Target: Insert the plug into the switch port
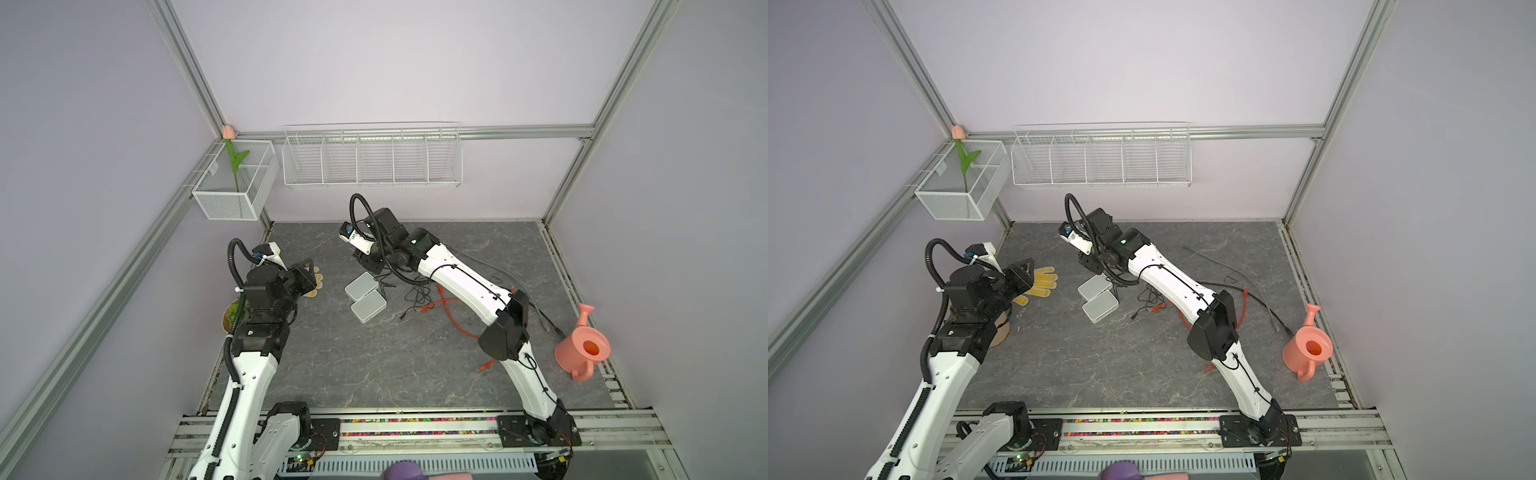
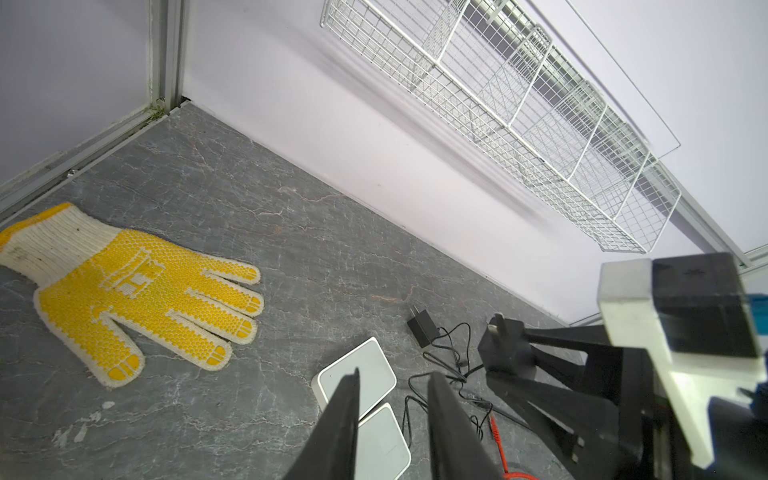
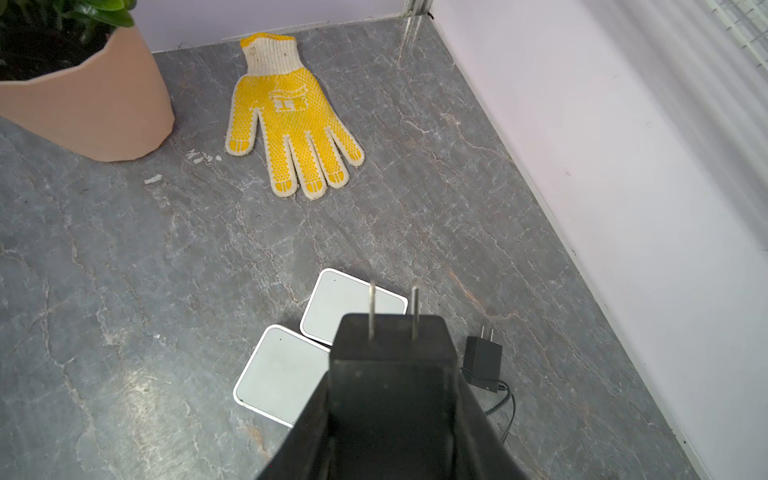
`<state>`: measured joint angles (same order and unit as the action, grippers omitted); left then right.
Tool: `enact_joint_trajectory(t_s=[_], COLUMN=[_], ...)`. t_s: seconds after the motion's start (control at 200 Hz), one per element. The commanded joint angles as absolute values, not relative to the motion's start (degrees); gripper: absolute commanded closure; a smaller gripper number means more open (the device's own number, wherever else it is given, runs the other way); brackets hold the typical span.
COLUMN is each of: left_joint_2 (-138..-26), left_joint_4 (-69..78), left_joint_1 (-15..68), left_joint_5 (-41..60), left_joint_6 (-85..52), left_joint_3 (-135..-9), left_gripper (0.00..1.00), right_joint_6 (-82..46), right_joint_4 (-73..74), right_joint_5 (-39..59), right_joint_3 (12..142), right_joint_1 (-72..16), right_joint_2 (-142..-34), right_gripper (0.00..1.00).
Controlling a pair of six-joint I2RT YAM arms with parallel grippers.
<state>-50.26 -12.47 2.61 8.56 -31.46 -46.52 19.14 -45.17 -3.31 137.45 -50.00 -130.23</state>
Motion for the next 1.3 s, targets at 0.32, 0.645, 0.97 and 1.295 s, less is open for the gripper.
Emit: enact_joint_trajectory(t_s=[0.32,0.645,0.97,1.295], left_joint_2=[-53.6,-54.0,-52.0,-46.8], left_joint_4=[-8.8,-7.7,-7.5,-6.3], left_joint_1=[2.0,1.9,1.9,2.0], left_joint_5=[7.1,8.3,13.0,24.3], left_joint_6=[-31.6,-31.3,-32.7,-34.7], left_joint_3=[-42.3,-43.3,-43.6,-39.8], left_gripper=[0.69,0.69,0.66,0.63], right_joint_6=[11.5,11.2,16.1,11.6], right_joint_4=[-35.3,-41.8,-44.6,-49.7], right_joint_5=[-2.8,-4.9,-4.8,-1.9], right_joint_3=[125.6,152.9,131.0,93.0], right_joint_1=[-50.2,-49.8,-56.8,-56.5], right_joint_2=[-130.5,-139.7,-114.8,-93.3], right_gripper=[0.74,0.76,0.76,0.77])
